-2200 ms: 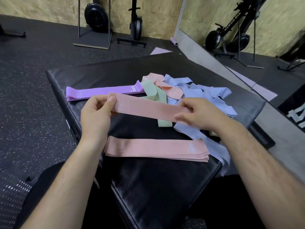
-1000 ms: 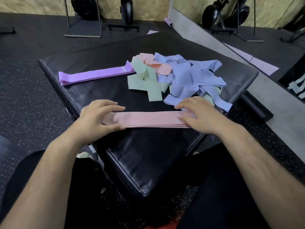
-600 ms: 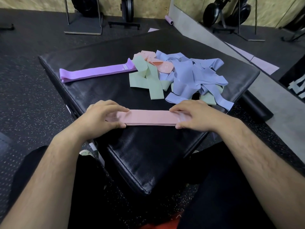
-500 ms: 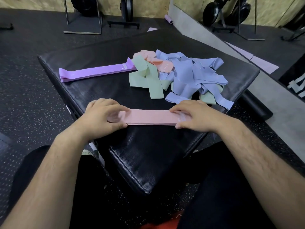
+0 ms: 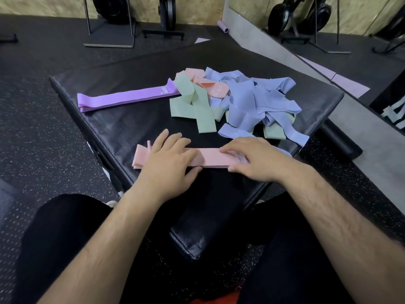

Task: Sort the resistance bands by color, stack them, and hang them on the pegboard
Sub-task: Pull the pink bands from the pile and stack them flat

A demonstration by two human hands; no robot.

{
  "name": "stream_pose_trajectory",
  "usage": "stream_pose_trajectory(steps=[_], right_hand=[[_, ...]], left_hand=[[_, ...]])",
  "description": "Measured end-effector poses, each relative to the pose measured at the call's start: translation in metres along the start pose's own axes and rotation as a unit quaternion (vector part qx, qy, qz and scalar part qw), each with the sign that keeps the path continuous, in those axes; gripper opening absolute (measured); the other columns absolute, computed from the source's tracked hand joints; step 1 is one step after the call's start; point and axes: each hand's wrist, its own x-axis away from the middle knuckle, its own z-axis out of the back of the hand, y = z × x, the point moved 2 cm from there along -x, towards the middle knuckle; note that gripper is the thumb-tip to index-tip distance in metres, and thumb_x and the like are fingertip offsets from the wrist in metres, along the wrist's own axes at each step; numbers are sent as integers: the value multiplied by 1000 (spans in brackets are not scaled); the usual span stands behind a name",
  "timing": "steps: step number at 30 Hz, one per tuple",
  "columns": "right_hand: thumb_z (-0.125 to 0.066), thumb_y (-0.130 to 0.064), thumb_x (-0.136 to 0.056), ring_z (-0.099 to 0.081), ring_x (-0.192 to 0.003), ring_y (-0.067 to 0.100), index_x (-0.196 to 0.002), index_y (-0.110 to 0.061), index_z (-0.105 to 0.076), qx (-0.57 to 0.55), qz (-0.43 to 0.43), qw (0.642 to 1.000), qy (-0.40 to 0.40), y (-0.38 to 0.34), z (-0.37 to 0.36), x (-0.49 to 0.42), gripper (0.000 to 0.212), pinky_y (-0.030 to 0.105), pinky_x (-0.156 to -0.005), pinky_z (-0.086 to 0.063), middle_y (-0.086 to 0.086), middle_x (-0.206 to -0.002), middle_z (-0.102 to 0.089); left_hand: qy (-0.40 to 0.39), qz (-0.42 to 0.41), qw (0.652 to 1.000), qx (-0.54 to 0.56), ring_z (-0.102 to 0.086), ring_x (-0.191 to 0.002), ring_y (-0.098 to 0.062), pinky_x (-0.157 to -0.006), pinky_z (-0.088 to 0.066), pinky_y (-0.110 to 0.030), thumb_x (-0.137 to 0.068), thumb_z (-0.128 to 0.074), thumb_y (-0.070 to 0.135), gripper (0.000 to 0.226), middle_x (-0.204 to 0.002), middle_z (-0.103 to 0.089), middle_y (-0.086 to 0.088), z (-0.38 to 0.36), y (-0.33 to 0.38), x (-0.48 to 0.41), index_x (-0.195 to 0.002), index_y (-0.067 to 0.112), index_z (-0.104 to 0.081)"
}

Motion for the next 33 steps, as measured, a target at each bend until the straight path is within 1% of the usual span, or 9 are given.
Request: stream_pose_trajectory(steps=[2,4,8,11,14,16,25,29,33], right_hand=[[-71,-44,-88,-45,-131,7,-138,-39,-54,6,-3,1000,2,-1,-1,1,53,31,-110,-27,-19,-137,-57],[-71,-45,-88,-46,-131,8,-137,-40,-54,5,-8,1000,4,-1,-2,2,52,31,-110,-27,-18,-136,-57],[-66,-53,-89,-47,-130,9,-137,-40,-53,-4,-12,1000,6,-4,-3,3,51,37,-113,-31,-18,-135,-57],[-65,-55,-89,-47,-129,10,-137,-39,-53,-5,-16,1000,8,-5,-3,5,51,37,-112,-32,-17,-135,-57],[-56,-64,-88,-45,-132,12,-137,-39,-52,-1,-23,1000,21,-11,-2,5,55,36,-112,-30,-16,-136,-55],[-48,-60,-89,-46,-131,16,-138,-35,-53,-7,-23,998,51,-18,0,2,55,34,-109,-30,-12,-137,-56],[-48,-39,-102,-40,-137,21,-150,-32,-40,1,-73,992,104,-25,26,-49,48,41,-112,-30,-8,-147,-50],[-45,-33,-103,-41,-135,22,-146,-32,-45,23,-76,992,100,-20,36,-87,43,43,-110,-35,-8,-146,-50],[-44,-27,-100,-47,-125,27,-136,-25,-57,94,-96,985,112,-11,42,-129,38,42,-100,-38,-1,-139,-54]], left_hand=[[27,-17,999,-13,-51,-133,-33,-123,-11,-47,-83,-69,40,34,-125,-66,-6,2,9,-1,-108,17,-72],[37,-44,998,3,-55,-129,-31,-118,-19,-46,-84,-65,35,34,-125,-66,-2,-1,20,-3,-113,17,-69],[28,-49,997,43,-62,-109,-28,-95,-38,-39,-88,-48,34,31,-117,-65,3,-13,25,-6,-108,21,-68],[30,-37,997,64,-61,-107,-27,-83,-47,-39,-89,-46,35,32,-119,-64,4,-15,21,-6,-109,23,-69],[29,-29,995,92,-57,-111,-23,-87,-45,-39,-94,-47,49,37,-122,-61,5,-14,24,-11,-113,24,-67],[39,-15,993,110,-56,-113,-21,-89,-43,-38,-97,-45,52,41,-123,-61,6,-12,24,-17,-119,25,-66],[23,61,992,107,-52,-125,-23,-99,-36,-38,-90,-39,50,60,-137,-56,2,-8,4,-72,-140,21,-54],[33,71,990,117,-49,-129,-23,-101,-34,-37,-95,-51,43,54,-142,-52,3,-6,-9,-96,-144,20,-49],[60,95,984,138,-54,-127,-26,-99,-39,-39,-92,-61,33,49,-138,-58,-1,-4,-14,-110,-137,16,-55]])
